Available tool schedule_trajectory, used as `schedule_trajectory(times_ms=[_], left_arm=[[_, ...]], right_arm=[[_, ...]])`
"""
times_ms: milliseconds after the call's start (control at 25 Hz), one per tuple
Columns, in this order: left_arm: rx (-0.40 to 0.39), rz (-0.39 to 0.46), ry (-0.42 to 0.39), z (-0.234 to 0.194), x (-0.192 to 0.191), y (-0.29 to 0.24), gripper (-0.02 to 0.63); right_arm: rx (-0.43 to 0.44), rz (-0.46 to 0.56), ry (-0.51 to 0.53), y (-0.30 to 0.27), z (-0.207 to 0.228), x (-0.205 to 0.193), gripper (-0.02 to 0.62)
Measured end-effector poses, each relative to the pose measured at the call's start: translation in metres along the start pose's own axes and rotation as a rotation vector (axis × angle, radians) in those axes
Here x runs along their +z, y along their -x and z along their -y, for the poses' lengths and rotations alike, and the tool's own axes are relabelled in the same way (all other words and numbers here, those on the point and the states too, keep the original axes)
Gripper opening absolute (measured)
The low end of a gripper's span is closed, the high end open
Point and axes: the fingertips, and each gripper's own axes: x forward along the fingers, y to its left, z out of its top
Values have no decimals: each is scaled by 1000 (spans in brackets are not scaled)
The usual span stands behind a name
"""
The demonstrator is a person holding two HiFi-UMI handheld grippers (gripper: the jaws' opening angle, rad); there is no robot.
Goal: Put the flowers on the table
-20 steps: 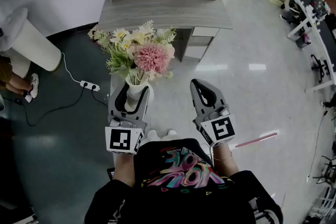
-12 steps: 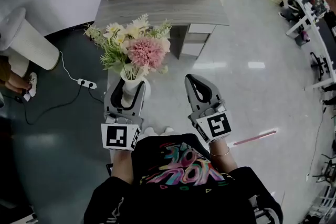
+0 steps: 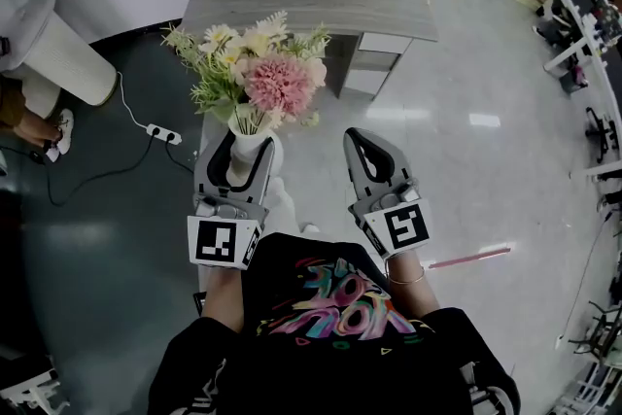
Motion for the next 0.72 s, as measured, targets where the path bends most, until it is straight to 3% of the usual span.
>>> schedule_trajectory(times_ms=[720], left_arm=[[3, -6, 8, -1, 1, 2, 239]], right_arm=[[22, -42, -25, -1, -4, -9, 17]])
